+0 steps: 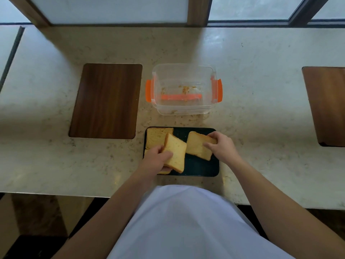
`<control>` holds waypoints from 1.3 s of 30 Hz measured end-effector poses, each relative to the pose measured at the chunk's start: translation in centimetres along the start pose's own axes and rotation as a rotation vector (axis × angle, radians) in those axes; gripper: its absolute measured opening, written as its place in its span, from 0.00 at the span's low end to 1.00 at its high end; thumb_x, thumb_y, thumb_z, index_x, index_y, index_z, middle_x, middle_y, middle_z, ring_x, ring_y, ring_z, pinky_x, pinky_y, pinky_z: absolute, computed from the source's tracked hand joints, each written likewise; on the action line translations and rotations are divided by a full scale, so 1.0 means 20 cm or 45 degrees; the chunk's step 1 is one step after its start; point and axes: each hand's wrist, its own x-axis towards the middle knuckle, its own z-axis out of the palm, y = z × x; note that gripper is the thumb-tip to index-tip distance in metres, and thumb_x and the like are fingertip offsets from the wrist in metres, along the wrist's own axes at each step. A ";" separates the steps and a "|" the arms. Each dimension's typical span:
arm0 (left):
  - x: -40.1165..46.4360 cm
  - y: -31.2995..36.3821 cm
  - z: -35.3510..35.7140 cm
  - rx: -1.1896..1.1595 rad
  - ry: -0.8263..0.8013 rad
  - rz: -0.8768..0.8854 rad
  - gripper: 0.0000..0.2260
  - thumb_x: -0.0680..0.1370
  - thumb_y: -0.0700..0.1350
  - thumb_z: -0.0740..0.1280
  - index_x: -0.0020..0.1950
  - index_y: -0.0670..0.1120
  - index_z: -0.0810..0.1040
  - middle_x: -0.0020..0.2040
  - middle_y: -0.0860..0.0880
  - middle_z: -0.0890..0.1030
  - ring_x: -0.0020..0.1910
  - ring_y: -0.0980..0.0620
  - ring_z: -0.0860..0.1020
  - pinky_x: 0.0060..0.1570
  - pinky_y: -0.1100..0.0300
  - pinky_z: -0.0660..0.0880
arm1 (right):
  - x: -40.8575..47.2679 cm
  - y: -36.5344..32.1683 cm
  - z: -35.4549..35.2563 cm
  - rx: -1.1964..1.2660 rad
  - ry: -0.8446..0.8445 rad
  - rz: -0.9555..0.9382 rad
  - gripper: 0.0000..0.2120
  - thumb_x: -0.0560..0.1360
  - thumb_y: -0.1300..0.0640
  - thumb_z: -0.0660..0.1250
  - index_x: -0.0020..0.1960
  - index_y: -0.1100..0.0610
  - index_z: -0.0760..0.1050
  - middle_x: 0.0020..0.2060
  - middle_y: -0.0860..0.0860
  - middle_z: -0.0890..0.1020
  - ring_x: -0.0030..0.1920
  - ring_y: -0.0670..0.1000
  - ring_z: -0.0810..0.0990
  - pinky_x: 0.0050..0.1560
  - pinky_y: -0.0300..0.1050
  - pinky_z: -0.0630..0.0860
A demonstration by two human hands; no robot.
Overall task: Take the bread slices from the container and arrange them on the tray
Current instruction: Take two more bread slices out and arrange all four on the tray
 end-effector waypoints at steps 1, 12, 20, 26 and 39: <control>0.00 0.00 0.00 0.014 0.005 0.002 0.20 0.80 0.44 0.66 0.72 0.44 0.69 0.60 0.44 0.79 0.55 0.46 0.81 0.48 0.51 0.83 | 0.02 -0.01 -0.01 -0.057 -0.071 -0.013 0.20 0.76 0.51 0.73 0.66 0.52 0.76 0.55 0.47 0.78 0.49 0.47 0.76 0.45 0.41 0.73; -0.01 0.03 0.03 0.065 0.002 0.023 0.22 0.80 0.44 0.65 0.74 0.44 0.67 0.63 0.44 0.78 0.56 0.46 0.81 0.46 0.55 0.83 | 0.05 -0.06 -0.06 -0.499 -0.142 -0.246 0.26 0.76 0.53 0.73 0.72 0.56 0.71 0.65 0.56 0.75 0.65 0.56 0.73 0.63 0.50 0.73; -0.02 0.04 0.08 0.091 0.027 0.027 0.20 0.80 0.43 0.65 0.72 0.43 0.69 0.63 0.43 0.77 0.56 0.45 0.79 0.41 0.58 0.81 | -0.09 -0.02 0.09 -0.853 -0.050 -0.496 0.43 0.70 0.38 0.74 0.78 0.50 0.61 0.77 0.54 0.63 0.75 0.59 0.58 0.69 0.62 0.63; -0.03 0.02 0.07 0.052 0.049 -0.006 0.20 0.80 0.43 0.66 0.71 0.45 0.69 0.60 0.45 0.78 0.55 0.46 0.80 0.42 0.57 0.81 | -0.08 0.00 0.09 -0.959 -0.072 -0.571 0.37 0.73 0.50 0.73 0.78 0.50 0.61 0.77 0.52 0.65 0.74 0.58 0.61 0.66 0.60 0.64; -0.01 0.03 0.12 0.103 0.052 0.002 0.21 0.80 0.43 0.65 0.73 0.44 0.68 0.64 0.43 0.76 0.58 0.45 0.78 0.48 0.53 0.82 | 0.01 0.01 -0.03 -1.021 -0.095 -0.618 0.34 0.73 0.53 0.72 0.77 0.51 0.64 0.76 0.56 0.66 0.73 0.62 0.63 0.66 0.61 0.69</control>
